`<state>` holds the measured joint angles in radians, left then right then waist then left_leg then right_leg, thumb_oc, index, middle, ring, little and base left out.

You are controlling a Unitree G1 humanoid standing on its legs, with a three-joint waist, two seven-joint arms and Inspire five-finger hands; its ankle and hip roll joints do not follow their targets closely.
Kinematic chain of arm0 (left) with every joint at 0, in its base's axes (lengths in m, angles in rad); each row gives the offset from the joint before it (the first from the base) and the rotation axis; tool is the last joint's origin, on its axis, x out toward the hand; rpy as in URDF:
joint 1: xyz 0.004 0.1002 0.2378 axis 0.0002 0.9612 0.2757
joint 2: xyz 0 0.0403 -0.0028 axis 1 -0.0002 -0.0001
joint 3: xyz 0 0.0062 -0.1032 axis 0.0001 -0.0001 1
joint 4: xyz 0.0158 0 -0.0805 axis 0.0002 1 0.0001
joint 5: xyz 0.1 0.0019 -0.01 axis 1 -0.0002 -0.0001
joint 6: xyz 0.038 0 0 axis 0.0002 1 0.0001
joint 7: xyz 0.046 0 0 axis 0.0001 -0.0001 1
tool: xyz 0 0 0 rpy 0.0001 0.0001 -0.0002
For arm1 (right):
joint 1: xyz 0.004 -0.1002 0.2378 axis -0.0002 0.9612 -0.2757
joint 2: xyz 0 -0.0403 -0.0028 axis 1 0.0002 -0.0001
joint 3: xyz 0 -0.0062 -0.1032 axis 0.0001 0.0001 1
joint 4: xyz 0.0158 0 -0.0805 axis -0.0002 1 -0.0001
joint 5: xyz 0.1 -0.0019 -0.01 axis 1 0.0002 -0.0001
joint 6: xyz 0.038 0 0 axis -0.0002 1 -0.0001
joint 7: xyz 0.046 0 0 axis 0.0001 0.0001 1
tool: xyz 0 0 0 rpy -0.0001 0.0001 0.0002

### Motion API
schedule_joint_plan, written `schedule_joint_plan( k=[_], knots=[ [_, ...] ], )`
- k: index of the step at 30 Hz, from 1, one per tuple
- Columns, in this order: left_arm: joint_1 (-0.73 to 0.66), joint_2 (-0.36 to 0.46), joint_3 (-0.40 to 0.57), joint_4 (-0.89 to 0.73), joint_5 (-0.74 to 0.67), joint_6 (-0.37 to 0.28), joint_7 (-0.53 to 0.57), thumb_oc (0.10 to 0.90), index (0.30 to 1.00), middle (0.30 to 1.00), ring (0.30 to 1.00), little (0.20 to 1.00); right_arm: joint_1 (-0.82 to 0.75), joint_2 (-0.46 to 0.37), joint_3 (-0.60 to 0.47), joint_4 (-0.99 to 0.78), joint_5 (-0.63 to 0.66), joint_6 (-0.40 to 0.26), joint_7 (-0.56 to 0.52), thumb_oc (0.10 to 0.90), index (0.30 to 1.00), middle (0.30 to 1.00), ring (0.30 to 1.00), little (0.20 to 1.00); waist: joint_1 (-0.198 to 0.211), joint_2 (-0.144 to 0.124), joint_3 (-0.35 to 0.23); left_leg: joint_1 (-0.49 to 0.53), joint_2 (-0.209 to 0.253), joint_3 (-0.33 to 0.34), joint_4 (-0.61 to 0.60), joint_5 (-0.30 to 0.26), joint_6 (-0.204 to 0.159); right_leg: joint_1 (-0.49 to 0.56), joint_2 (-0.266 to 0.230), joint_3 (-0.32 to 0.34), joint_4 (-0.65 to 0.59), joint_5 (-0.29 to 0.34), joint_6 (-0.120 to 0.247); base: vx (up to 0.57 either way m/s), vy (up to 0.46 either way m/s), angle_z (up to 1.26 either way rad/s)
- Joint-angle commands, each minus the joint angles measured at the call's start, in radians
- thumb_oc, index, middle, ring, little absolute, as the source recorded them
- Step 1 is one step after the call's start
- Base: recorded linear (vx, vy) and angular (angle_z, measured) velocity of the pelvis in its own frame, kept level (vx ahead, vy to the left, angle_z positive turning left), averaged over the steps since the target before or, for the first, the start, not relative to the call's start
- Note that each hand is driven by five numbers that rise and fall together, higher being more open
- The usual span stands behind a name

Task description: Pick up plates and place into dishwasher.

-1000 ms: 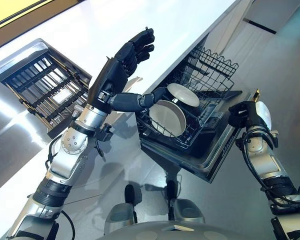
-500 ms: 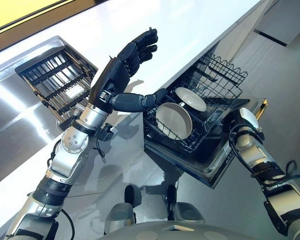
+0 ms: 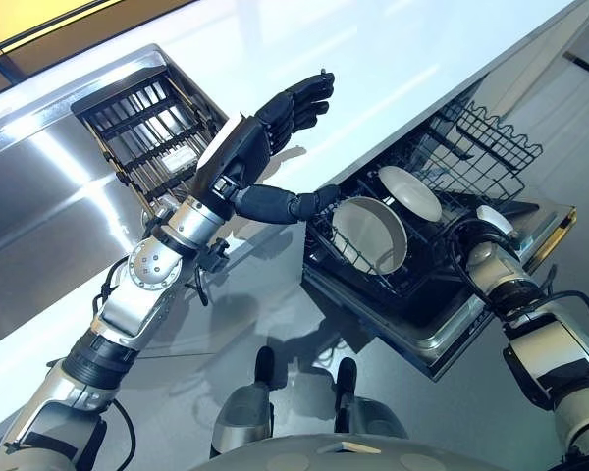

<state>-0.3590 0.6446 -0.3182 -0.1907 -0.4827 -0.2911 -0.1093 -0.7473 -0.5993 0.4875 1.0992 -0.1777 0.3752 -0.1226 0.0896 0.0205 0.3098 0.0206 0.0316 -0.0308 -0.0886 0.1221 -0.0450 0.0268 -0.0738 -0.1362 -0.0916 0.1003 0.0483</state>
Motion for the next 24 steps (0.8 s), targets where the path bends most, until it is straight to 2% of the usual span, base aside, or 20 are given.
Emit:
schedule_joint_plan(
  k=[1, 9, 13, 18, 24],
  knots=[
    [-0.150, -0.006, 0.010, -0.071, -0.060, -0.131, 0.033, 0.800, 0.900, 0.900, 0.900, 0.900, -0.168, -0.054, 0.067, 0.062, -0.024, 0.058, 0.006, 0.100, 0.300, 0.300, 0.300, 0.200, 0.011, 0.002, 0.025, -0.004, -0.061, 0.011, 0.010, -0.078, 0.038, -0.009, 0.021, -0.012, 0.069, -0.028, 0.015, 0.00, 0.000, 0.00],
    [-0.153, -0.009, 0.008, -0.103, -0.064, -0.112, 0.041, 0.800, 0.900, 0.900, 0.900, 0.900, -0.139, -0.040, 0.057, 0.171, -0.026, 0.136, 0.091, 0.100, 0.300, 0.300, 0.300, 0.200, 0.022, 0.014, 0.034, -0.012, -0.064, 0.002, 0.015, -0.074, 0.037, -0.016, 0.016, -0.026, 0.081, -0.034, 0.011, 0.00, -0.001, 0.03],
    [-0.158, -0.016, 0.004, -0.110, -0.060, -0.106, 0.042, 0.800, 0.900, 0.900, 0.900, 0.900, -0.129, -0.026, 0.059, 0.213, -0.023, 0.145, 0.117, 0.100, 0.300, 0.300, 0.300, 0.200, 0.024, 0.021, 0.040, -0.016, -0.063, 0.001, 0.015, -0.070, 0.035, -0.020, 0.015, -0.028, 0.086, -0.035, 0.009, 0.00, 0.001, 0.01],
    [-0.157, -0.016, 0.005, -0.122, -0.056, -0.100, 0.049, 0.800, 0.900, 0.900, 0.900, 0.900, -0.116, -0.009, 0.062, 0.203, 0.000, 0.111, 0.129, 0.100, 0.300, 0.300, 0.300, 0.200, 0.023, 0.026, 0.051, -0.018, -0.066, -0.002, 0.015, -0.067, 0.034, -0.021, 0.011, -0.032, 0.086, -0.033, 0.009, -0.01, 0.002, 0.04],
    [-0.179, -0.030, 0.002, -0.103, -0.049, -0.096, 0.052, 0.800, 0.900, 0.900, 0.900, 0.900, -0.157, 0.040, 0.083, 0.157, 0.036, 0.035, 0.104, 0.100, 0.300, 0.300, 0.300, 0.200, 0.025, 0.044, 0.076, -0.032, -0.068, -0.009, 0.026, -0.059, 0.036, -0.040, 0.010, -0.035, 0.130, -0.052, -0.001, 0.00, 0.000, 0.00]
  ],
)
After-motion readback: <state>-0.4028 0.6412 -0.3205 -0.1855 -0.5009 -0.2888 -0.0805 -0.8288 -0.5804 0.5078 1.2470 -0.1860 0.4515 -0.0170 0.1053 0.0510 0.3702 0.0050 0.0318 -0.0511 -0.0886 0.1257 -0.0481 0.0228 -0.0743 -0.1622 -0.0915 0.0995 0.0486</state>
